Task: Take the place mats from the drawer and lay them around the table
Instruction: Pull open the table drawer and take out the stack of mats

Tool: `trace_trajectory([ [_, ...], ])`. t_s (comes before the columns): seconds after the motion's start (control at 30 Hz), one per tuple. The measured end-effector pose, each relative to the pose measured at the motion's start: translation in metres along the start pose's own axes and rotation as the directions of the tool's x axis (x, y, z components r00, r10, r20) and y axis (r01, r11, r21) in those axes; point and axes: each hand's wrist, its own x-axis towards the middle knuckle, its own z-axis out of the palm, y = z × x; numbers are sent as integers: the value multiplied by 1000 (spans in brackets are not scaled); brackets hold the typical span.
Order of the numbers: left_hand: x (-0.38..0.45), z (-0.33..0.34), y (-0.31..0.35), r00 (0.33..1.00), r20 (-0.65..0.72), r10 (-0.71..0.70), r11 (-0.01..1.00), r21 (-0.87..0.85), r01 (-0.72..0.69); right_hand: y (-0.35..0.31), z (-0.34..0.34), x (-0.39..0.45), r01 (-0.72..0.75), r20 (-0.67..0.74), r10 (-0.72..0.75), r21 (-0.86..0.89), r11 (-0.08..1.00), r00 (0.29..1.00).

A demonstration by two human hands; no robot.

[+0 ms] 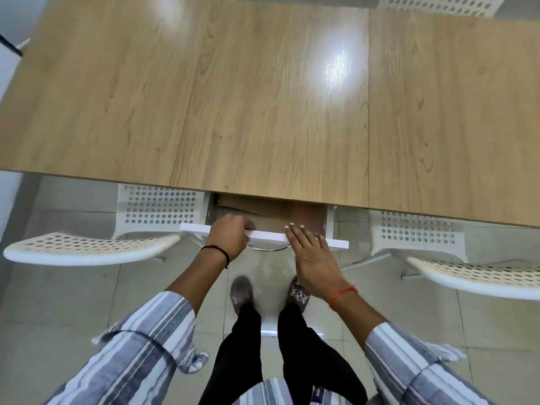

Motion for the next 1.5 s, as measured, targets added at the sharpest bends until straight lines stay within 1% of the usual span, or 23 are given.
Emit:
trace_trajectory([
  [0.07,-8,1,-3,997,67,-26,1000,-15,27,-5,11,-13,-23,-31,24,8,1000,999],
  [0.13,-20,4,-5,991,130,-44,999,-21,47,-5,21,-18,-69,-47,73,76,995,996],
  [0.17,-27,5,-5,985,164,-54,998,-30,60,-5,23,-19,-92,-13,95,118,989,995],
  [0.23,-43,7,-7,971,224,-81,994,-56,96,-3,27,-21,-152,121,128,223,963,984],
  [0.33,-64,13,-7,952,285,-115,992,-26,127,3,30,-26,-195,261,110,328,924,959],
  [0.47,-82,25,-9,941,311,-133,990,4,139,3,30,-29,-225,399,83,325,919,913],
  [0.6,-89,31,-13,935,328,-134,990,7,140,0,38,-30,-249,466,81,312,917,881],
  [0.67,-89,34,-16,929,352,-111,993,6,116,-2,40,-30,-267,482,91,311,912,872],
  [0.73,-84,34,-25,895,442,-66,993,-62,104,-3,42,-26,-297,504,111,305,905,857],
  [0.8,-75,28,-33,861,508,-18,966,-214,147,-4,43,-22,-350,540,149,292,890,829],
  [0.83,-71,24,-36,877,480,-14,940,-292,175,-5,44,-20,-378,557,170,283,881,813],
  [0.87,-66,20,-40,913,407,-33,913,-360,193,-6,46,-19,-408,572,194,273,871,797],
  [0.9,-61,16,-42,950,303,-78,894,-401,201,-8,47,-19,-432,583,217,258,864,783],
  [0.93,-56,13,-44,972,195,-132,885,-418,204,-9,49,-19,-452,589,239,244,858,772],
  [0.97,-52,9,-46,979,113,-170,880,-430,202,-11,52,-19,-475,594,260,238,847,761],
  [1.0,-48,8,-45,979,72,-190,870,-450,202,-11,53,-21,-495,599,276,236,836,752],
  [1.07,-42,7,-43,977,93,-190,851,-481,211,-12,54,-22,-524,617,298,223,822,729],
  [1.17,-34,19,-44,960,162,-229,852,-444,278,-16,55,-23,-536,660,291,203,819,693],
  [1.23,-31,29,-43,946,153,-287,852,-411,325,-17,57,-23,-559,671,299,208,803,679],
  [1.27,-31,33,-42,941,141,-308,858,-387,338,-17,61,-23,-592,666,317,234,771,676],
  [1.33,-34,40,-39,934,127,-333,875,-328,356,-17,69,-25,-656,630,378,289,697,679],
  [1.43,-35,45,-37,923,129,-363,874,-296,386,-23,79,-26,-669,521,459,343,660,720],
  [1.5,-31,45,-37,909,159,-386,858,-299,417,-28,81,-24,-672,438,515,401,622,737],
])
